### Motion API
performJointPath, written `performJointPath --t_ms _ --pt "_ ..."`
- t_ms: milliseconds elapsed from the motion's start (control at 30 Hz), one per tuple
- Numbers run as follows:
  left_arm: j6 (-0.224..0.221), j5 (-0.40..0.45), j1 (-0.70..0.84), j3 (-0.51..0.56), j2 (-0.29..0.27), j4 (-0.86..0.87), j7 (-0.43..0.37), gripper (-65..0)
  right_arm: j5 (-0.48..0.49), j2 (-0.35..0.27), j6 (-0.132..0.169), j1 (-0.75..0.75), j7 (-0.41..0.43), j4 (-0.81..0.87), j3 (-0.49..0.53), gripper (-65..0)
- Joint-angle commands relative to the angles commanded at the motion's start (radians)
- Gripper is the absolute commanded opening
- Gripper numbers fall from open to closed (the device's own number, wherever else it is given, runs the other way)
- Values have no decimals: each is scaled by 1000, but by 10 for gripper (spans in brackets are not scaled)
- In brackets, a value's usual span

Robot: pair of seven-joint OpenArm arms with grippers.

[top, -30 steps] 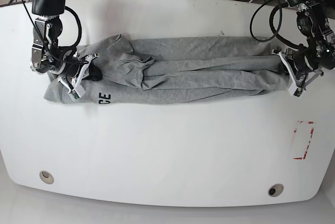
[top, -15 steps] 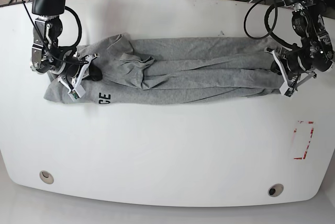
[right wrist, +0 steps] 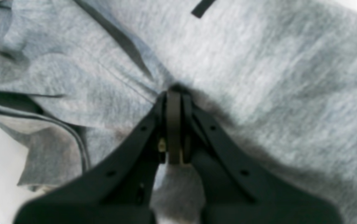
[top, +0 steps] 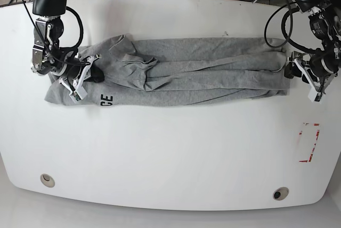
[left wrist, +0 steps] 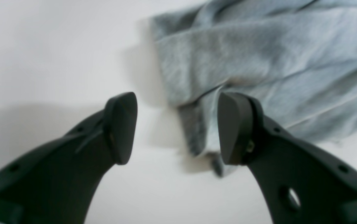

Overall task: Layout the t-shirt on the table in an organized manner, then fold the t-shirt properly
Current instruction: 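Push the strip end inward with the left gripper to square it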

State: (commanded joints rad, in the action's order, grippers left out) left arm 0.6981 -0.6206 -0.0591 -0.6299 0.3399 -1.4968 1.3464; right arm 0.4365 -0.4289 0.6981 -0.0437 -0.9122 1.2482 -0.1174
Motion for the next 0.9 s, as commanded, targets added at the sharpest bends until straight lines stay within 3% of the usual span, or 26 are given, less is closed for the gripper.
performJointPath --t_ms 267,600,900 --pt "0 -20 -55 -11 32 213 -92 -260 0 0 0 -2 0 0 0 -644" --pt "0 -18 -97 77 25 282 -112 -260 0 0 0 -2 0 0 0 -644" --pt "0 -20 -92 153 -49 284 -109 -260 0 0 0 -2 0 0 0 -644"
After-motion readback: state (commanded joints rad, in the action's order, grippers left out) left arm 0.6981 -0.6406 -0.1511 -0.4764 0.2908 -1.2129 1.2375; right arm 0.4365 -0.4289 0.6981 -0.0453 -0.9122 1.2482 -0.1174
